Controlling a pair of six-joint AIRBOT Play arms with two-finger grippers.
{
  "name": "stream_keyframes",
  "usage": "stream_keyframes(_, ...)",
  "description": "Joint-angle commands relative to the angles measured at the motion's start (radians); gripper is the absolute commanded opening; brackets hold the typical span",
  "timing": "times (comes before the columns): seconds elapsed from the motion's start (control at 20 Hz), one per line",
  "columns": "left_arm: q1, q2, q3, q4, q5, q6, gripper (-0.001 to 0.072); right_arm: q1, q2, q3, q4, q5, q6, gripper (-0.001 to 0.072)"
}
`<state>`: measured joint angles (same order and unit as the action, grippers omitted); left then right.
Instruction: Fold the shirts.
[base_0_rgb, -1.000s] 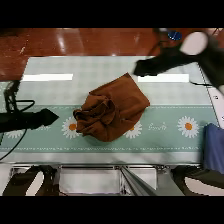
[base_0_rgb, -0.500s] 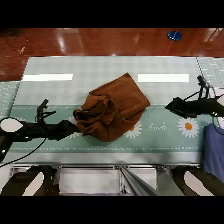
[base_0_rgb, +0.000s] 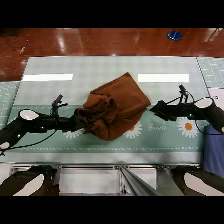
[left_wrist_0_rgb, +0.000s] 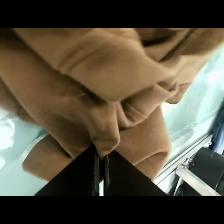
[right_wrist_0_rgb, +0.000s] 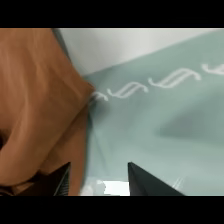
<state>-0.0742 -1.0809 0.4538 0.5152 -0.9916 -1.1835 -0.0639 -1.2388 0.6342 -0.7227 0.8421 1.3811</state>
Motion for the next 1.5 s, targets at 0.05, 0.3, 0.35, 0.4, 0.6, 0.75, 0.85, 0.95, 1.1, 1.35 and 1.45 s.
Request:
stream_keyframes(0.05, -0.006, -0.021, 0.049, -0.015, 0.005, 0.024, 0.0018, 0.090, -0.151, 0.067, 0.093, -0.030, -0.053, 0.0406)
stream_keyframes(0.3, -0.006, -0.021, 0.062, -0.016, 0.013, 0.023, 0.0018, 0.172, -0.274, 0.199, 0.098, -0.029, -0.050, 0.0386)
stream_keyframes(0.35, -0.006, -0.021, 0.062, -0.020, 0.023, 0.023, 0.0018, 0.188, -0.292, 0.225, 0.097, -0.027, -0.048, 0.0303)
stream_keyframes(0.4, -0.003, -0.021, 0.065, -0.023, 0.032, 0.024, 0.0018, 0.203, -0.303, 0.248, 0.097, -0.024, -0.050, 0.0189)
stream_keyframes(0.6, 0.111, -0.009, 0.215, -0.030, -0.029, 0.024, 0.0018, 0.200, -0.281, 0.425, -0.011, 0.146, -0.066, 0.0024)
stream_keyframes(0.75, 0.236, 0.027, 0.476, -0.090, -0.103, 0.024, 0.0018, 0.163, -0.147, 0.679, -0.103, 0.220, -0.020, 0.0023)
stream_keyframes(0.85, 0.281, 0.058, 0.675, -0.114, -0.114, 0.020, 0.0018, 0.156, -0.048, 0.876, -0.173, 0.248, 0.006, 0.0023)
stream_keyframes(0.95, 0.304, 0.090, 0.873, -0.113, -0.135, 0.020, 0.0018, 0.158, 0.044, 1.047, -0.232, 0.308, 0.022, 0.0023)
stream_keyframes(1.1, 0.357, 0.144, 1.120, -0.061, -0.180, 0.014, 0.0018, 0.158, 0.210, 1.184, -0.328, 0.397, 0.034, 0.0023)
stream_keyframes(1.35, 0.430, 0.313, 1.251, 0.331, -0.268, -0.163, 0.0018, 0.158, 0.492, 1.199, -0.546, 0.561, 0.129, 0.0024)
stream_keyframes(1.45, 0.420, 0.380, 1.240, 0.399, -0.370, -0.174, 0.0018, 0.158, 0.560, 1.194, -0.572, 0.652, 0.163, 0.0024)
